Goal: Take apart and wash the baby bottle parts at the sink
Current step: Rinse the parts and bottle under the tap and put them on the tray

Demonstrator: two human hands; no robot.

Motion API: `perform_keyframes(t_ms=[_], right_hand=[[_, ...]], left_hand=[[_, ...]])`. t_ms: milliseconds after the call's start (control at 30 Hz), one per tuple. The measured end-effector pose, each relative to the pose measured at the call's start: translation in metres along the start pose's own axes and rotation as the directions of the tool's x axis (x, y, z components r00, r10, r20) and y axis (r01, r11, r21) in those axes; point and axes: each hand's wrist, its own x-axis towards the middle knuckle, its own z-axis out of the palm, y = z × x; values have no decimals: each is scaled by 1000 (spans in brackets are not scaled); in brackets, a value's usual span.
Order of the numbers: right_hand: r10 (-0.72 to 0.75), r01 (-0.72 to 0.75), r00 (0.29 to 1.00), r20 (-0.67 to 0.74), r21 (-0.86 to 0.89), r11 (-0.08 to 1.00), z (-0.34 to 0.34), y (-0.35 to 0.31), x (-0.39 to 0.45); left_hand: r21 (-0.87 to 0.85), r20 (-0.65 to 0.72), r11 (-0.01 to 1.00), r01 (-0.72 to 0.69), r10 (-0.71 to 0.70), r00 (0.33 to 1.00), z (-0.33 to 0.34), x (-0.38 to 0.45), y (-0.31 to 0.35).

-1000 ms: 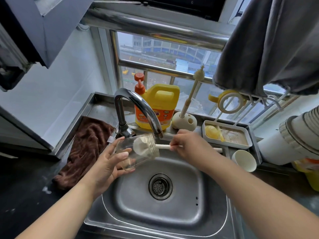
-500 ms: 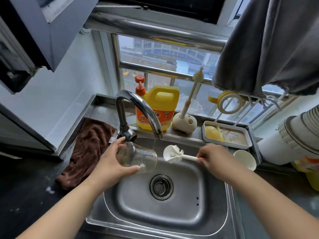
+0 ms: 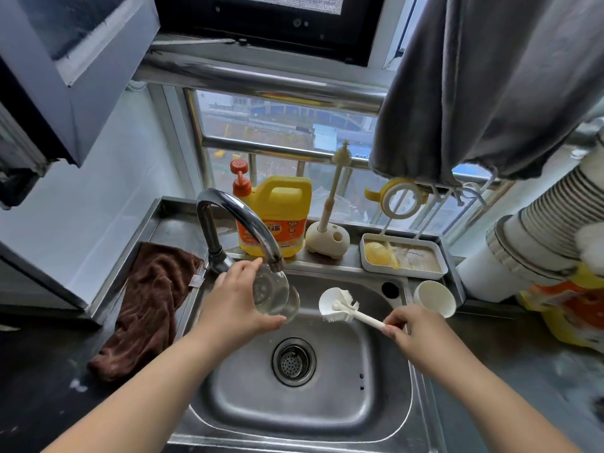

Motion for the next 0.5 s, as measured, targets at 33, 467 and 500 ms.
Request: perform_keyframes(t_ms=[33,467,500], right_hand=[[8,-8,1000,-4,7,1000,0,1,-1],[99,-92,994,-39,145,985,3,-5,-1],[114,-106,993,-40,164,981,4,-4,0]], left_hand=[[-12,-1,1000,-1,1,1000,2,2,1],[-437,77,876,203,-188,979,13,22,-10],[-504,103,823,263,-245,964,11,21,-17]])
